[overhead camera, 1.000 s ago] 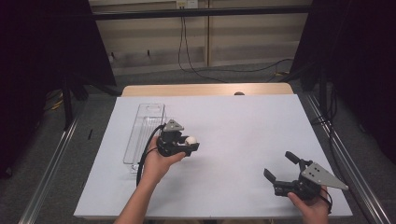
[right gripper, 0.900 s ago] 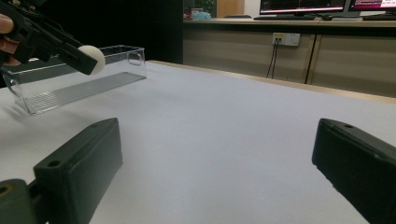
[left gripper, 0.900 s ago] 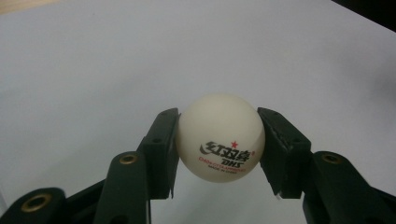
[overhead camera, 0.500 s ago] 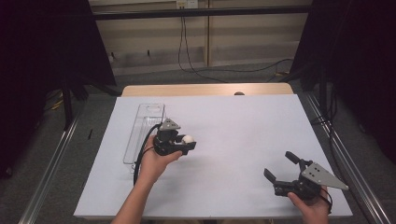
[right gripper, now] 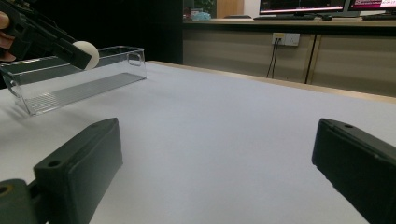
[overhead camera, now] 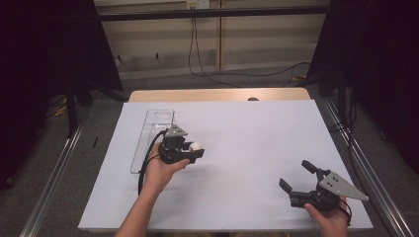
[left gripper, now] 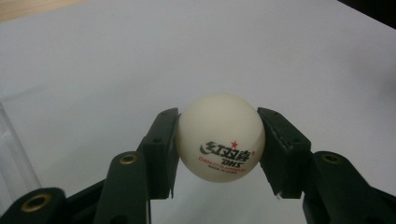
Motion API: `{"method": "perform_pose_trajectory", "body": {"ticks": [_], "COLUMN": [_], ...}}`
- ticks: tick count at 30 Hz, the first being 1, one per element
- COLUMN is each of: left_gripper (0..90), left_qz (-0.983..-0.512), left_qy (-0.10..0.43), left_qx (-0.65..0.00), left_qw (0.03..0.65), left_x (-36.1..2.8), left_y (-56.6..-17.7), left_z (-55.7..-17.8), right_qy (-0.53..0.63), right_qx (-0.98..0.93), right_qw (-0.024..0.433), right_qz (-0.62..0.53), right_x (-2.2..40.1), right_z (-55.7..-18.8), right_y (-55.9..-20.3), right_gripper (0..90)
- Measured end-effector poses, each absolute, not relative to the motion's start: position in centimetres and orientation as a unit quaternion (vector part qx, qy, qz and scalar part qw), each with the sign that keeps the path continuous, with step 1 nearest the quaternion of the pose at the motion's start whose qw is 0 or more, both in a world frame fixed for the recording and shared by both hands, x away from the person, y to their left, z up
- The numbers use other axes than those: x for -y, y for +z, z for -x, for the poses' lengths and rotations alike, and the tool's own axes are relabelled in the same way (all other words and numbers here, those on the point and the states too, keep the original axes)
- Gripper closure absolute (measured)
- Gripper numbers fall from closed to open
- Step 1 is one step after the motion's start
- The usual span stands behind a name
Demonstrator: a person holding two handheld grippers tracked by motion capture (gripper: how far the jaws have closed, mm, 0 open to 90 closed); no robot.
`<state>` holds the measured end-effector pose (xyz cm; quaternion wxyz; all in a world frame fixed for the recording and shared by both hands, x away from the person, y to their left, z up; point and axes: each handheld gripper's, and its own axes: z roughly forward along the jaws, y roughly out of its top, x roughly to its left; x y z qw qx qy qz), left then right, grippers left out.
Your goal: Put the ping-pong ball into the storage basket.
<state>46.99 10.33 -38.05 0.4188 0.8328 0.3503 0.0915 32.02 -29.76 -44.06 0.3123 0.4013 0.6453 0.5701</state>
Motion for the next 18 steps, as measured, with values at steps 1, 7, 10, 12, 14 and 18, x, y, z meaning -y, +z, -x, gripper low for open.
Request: {"method": "perform_pose_trajectory", "body": {"ticks": [1,7,10,12,14,18], "left_gripper": [51.2,51.2,51.2,51.2,51.2,51.2], "left_qz": [-0.832,-0.828,-0.829,-0.829,-0.827,-0.827], "left_qy": [0.091,0.093,0.092,0.093,0.094,0.095], "left_qx": [-0.351,-0.356,-0.356,-0.356,-0.358,-0.359], "left_qw": [0.420,0.423,0.421,0.422,0.423,0.422], "left_x": [-10.40,-10.72,-10.83,-10.93,-10.99,-11.22], "left_y": [-38.06,-38.02,-37.97,-37.97,-37.96,-37.92], "left_z": [-46.96,-46.97,-46.99,-47.02,-47.02,-47.05], "right_qy": [0.569,0.570,0.570,0.570,0.569,0.567], "right_qx": [-0.646,-0.648,-0.648,-0.648,-0.647,-0.649], "right_qw": [0.313,0.311,0.310,0.311,0.311,0.310], "right_qz": [-0.402,-0.399,-0.399,-0.399,-0.401,-0.401], "right_x": [29.79,29.79,29.80,29.79,29.80,29.85], "right_z": [-32.00,-32.03,-32.02,-32.04,-32.03,-32.04], "right_y": [-44.05,-44.08,-44.08,-44.09,-44.09,-44.10], "right_gripper": [1.2,1.2,1.2,1.2,1.2,1.2]}}
